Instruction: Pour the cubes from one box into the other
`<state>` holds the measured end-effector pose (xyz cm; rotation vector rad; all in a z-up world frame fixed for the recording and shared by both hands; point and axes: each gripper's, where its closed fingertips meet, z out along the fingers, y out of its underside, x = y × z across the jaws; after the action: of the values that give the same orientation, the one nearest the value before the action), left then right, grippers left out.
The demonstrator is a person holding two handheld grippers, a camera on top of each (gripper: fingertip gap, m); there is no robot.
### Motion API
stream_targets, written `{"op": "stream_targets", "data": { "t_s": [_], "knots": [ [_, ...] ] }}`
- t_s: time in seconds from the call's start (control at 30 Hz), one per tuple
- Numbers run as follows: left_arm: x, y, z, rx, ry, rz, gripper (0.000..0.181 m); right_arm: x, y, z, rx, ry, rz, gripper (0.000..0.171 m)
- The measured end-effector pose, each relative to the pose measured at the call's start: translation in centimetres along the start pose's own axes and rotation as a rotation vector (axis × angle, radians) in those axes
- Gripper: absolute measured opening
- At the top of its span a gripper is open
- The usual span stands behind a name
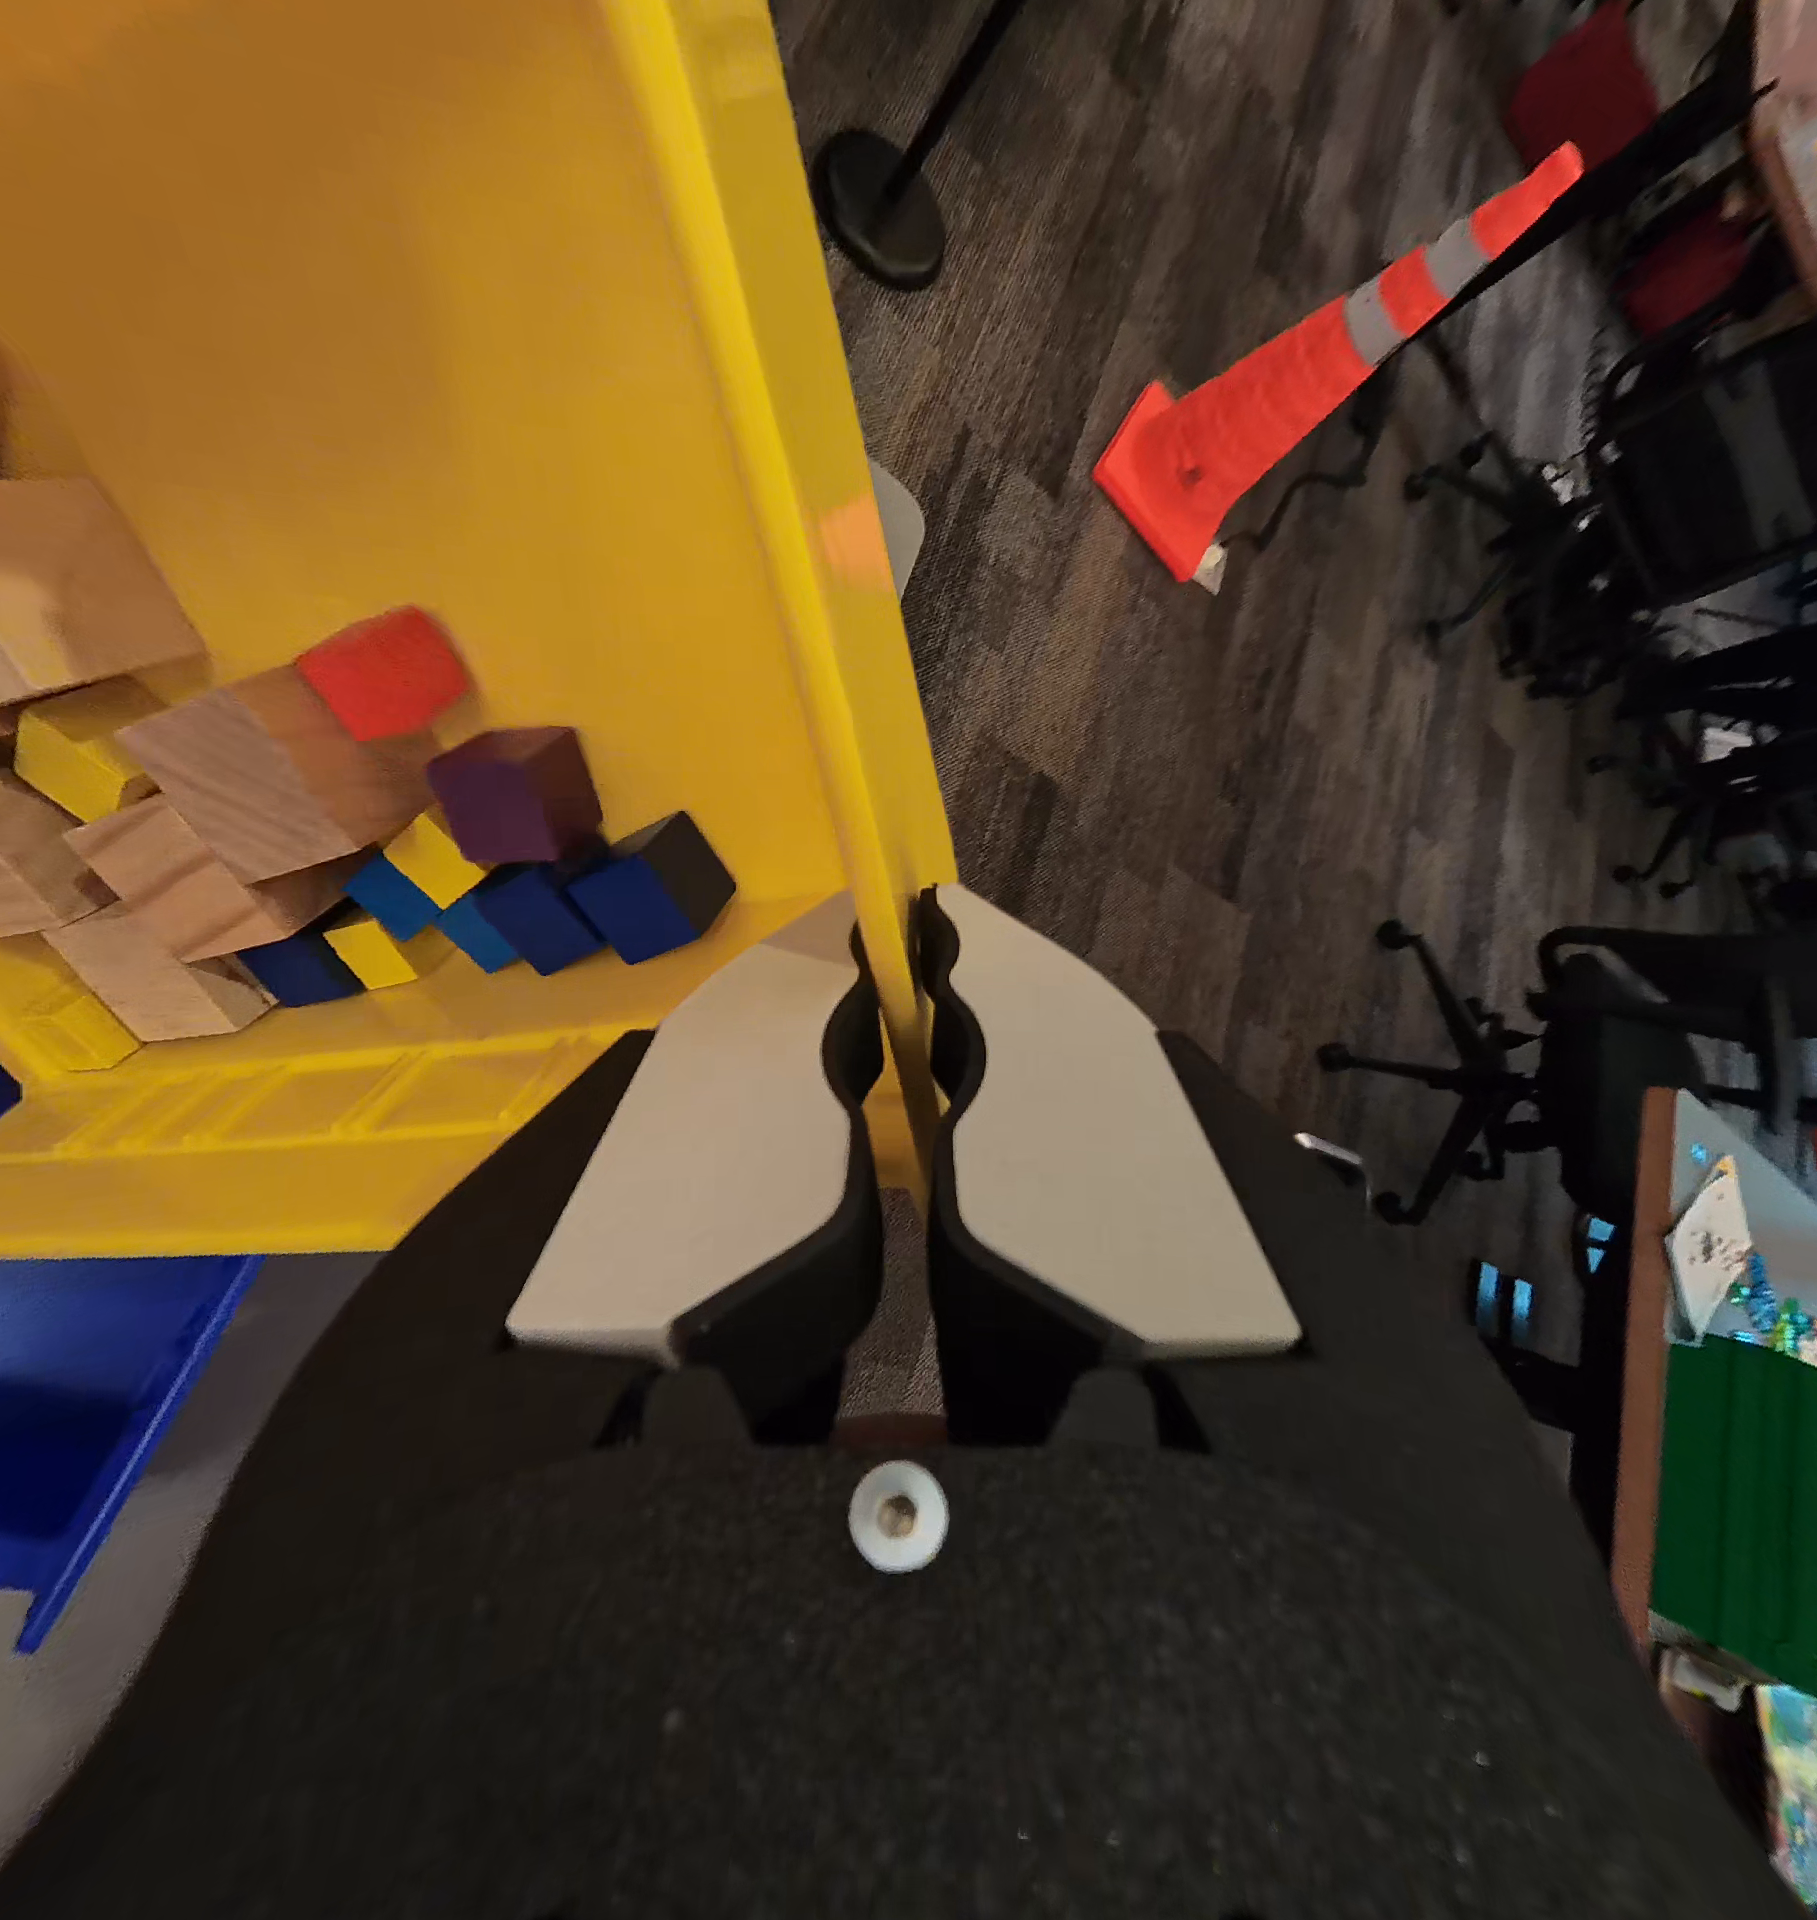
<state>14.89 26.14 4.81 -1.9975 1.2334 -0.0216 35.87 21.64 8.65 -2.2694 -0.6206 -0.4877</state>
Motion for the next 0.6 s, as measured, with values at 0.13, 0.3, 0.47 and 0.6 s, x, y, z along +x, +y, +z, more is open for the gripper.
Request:
{"op": "stream_targets", "data": {
  "t_s": [0.13, 0.3, 0.47, 0.6],
  "knots": [
    [0.2, 0.0, -0.7, 0.050, -0.051, 0.007, 0.004, -0.1, 0.1, -0.8, 0.055, 0.048, -0.010, 0.004],
    [1.6, 0.5, -1.2, 0.112, -0.104, 0.054, 0.004, -0.8, 1.2, -2.6, 0.137, 0.142, 0.058, 0.005],
    [2.2, 1.1, -1.7, 0.202, -0.165, 0.083, 0.004, -2.8, 3.3, -4.3, 0.221, 0.286, 0.091, 0.005],
    [2.5, 1.6, -1.7, 0.261, -0.178, 0.071, 0.004, -4.5, 4.4, -5.4, 0.286, 0.385, 0.118, 0.004]
  ]
}}
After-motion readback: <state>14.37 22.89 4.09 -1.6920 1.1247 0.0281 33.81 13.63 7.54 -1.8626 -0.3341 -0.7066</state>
